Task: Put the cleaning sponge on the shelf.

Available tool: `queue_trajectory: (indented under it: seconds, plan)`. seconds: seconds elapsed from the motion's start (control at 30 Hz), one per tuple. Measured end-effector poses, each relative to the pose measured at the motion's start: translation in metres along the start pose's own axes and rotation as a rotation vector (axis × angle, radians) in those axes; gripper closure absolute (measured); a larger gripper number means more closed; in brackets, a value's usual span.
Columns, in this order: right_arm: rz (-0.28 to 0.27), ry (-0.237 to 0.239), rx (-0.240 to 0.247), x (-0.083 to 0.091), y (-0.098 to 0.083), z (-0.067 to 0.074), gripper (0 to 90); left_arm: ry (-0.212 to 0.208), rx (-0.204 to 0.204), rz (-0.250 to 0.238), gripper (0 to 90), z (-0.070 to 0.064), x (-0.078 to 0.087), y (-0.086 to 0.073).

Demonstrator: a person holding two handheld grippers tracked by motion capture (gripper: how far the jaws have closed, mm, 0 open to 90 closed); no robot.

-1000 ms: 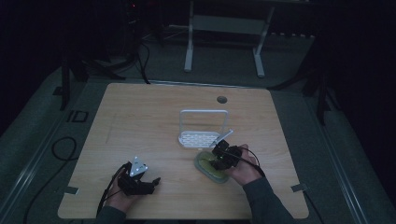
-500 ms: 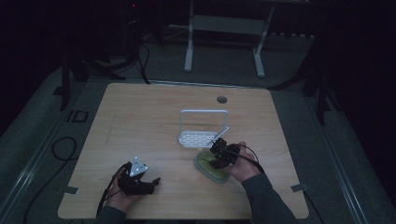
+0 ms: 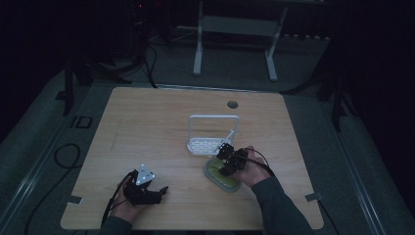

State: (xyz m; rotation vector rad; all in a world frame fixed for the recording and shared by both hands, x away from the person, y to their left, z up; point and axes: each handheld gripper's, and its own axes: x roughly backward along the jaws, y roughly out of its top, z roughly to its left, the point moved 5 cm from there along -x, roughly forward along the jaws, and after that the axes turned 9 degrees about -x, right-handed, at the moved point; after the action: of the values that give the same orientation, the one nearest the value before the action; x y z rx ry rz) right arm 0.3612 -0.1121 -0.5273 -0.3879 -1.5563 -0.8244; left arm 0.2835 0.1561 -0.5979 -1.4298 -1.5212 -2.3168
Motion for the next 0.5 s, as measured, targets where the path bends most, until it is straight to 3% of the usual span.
queue_trajectory:
  seconds: [0.5]
  plan:
    - [0.108, 0.016, 0.034, -0.0005, 0.0062, -0.0006, 70.5, 0.000, -0.001, 0.000, 19.7, -0.0001, 0.0000, 0.0000]
